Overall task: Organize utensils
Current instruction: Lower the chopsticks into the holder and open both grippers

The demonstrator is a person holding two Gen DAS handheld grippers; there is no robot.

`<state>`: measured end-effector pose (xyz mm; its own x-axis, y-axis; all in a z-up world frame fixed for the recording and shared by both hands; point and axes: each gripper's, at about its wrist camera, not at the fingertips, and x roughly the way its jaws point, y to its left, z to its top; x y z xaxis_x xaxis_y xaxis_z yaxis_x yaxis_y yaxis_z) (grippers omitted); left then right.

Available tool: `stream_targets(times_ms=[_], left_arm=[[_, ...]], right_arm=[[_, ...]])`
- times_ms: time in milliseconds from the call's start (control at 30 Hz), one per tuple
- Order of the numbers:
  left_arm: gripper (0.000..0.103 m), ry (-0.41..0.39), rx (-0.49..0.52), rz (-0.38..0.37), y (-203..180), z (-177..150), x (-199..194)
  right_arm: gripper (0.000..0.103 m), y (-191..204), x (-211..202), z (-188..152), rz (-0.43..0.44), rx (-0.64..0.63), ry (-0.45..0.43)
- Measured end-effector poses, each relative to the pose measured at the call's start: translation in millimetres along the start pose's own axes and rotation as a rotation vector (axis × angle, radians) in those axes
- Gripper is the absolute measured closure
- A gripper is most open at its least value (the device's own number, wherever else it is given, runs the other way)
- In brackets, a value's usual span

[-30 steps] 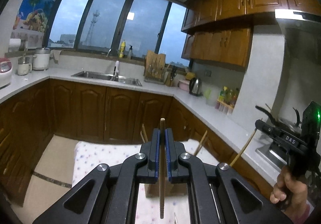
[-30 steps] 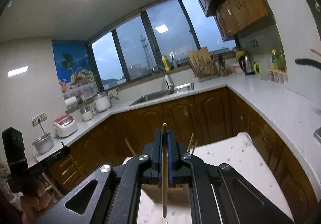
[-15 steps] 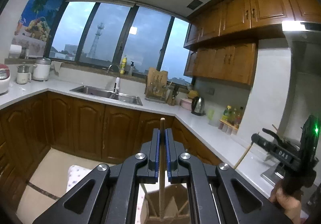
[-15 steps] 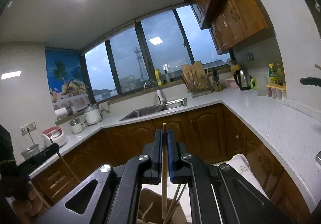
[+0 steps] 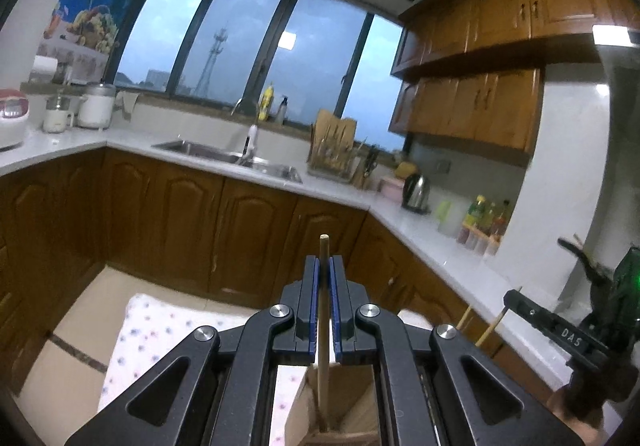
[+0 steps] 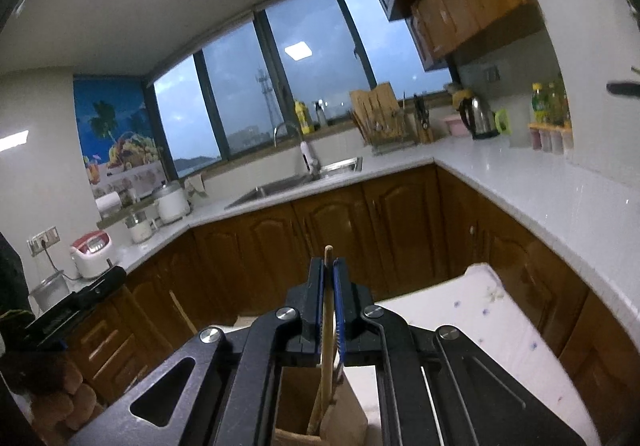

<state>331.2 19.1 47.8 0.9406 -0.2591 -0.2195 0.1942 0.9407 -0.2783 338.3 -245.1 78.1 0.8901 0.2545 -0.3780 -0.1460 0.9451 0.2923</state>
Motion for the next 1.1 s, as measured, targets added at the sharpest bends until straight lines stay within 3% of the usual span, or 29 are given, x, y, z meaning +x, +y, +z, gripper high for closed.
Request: stream_targets(times_ms=[300,500,800,867,900,933,967,1000,1100], left_arm=[[0.098,0.108,0.002,0.017,2,4,27],[0.098,0.118,0.013,0.025,-4,25,29],[0.097,0.129,0.022,0.038,-6,26,30],[0.095,0.135,0.025,0.041,-7,27,30],[0.086,0.138,0.027,0.040,-7,25,28],[0.069,0.133,0.030,0.041,-7,23,24],[0.060,0.123,0.031,0.050,-7,24,20],[0.047,0.112,0.033,0.053,-8,22,16],[0.037,0.108,0.026,0.054,-9,20,7]], right_arm=[[0.098,-8,13,-18,-0.003,0.018,0.065],[0.098,-8,14,-15,-0.005,0.018,0.080],[0.097,-10,14,-14,0.004,0.032,0.089],[0.090,-12,14,-16,0.013,0.043,0.090],[0.085,-13,14,-16,0.022,0.047,0.091],[0.062,-15,11,-16,0.033,0.056,0.088],[0.037,-16,10,-16,0.040,0.062,0.084],[0.030,-17,5,-16,0.052,0.073,0.070],[0.027,-19,-4,-15,0.056,0.089,0.046]])
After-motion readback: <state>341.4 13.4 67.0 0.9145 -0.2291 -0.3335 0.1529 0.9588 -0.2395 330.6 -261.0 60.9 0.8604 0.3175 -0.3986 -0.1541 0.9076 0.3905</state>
